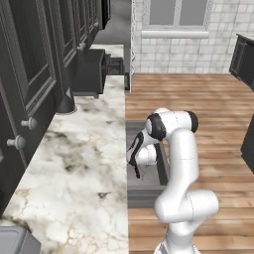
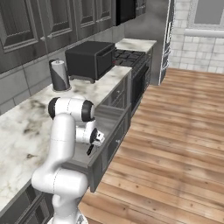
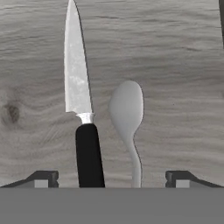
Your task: Pick up the metallic utensils from the counter and place them in the open drawer. Make sure not to pick up any wooden utensils.
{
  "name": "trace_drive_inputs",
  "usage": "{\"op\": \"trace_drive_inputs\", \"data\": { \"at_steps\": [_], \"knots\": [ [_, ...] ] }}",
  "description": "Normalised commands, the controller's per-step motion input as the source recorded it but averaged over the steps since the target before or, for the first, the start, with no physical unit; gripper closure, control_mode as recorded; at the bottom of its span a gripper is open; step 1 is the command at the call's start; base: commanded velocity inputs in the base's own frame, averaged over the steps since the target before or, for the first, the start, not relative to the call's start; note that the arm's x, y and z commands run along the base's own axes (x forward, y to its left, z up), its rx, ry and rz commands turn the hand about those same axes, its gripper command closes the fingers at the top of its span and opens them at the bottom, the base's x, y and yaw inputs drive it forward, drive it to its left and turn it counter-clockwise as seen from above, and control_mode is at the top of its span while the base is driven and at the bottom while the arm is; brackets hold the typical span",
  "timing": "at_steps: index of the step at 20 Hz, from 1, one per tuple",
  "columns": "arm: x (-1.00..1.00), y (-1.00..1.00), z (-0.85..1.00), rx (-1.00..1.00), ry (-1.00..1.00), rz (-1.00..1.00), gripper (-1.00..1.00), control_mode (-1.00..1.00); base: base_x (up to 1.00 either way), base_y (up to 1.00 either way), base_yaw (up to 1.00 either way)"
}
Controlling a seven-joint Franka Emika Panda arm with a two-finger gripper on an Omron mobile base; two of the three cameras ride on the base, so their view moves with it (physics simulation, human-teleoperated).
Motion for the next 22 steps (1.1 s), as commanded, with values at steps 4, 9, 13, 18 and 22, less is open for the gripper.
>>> {"op": "trace_drive_inputs", "data": {
  "at_steps": [4,9,13,18,22],
  "knots": [
    [-0.04,-0.06,0.04,0.00,0.00,-0.03,-1.00,-1.00,0.00,0.00,0.00],
    [-0.11,0.01,0.42,0.00,0.00,0.00,-1.00,-1.00,0.00,0.00,0.00],
    [-0.32,0.07,0.65,-0.05,-0.05,0.00,-1.00,-1.00,0.00,0.00,0.00],
    [-0.56,0.00,0.75,-0.03,-0.11,-0.04,-1.00,-1.00,0.00,0.00,0.00],
    [-0.77,0.00,1.00,-0.01,-0.07,-0.02,-1.00,-1.00,0.00,0.00,0.00]
  ]
}}
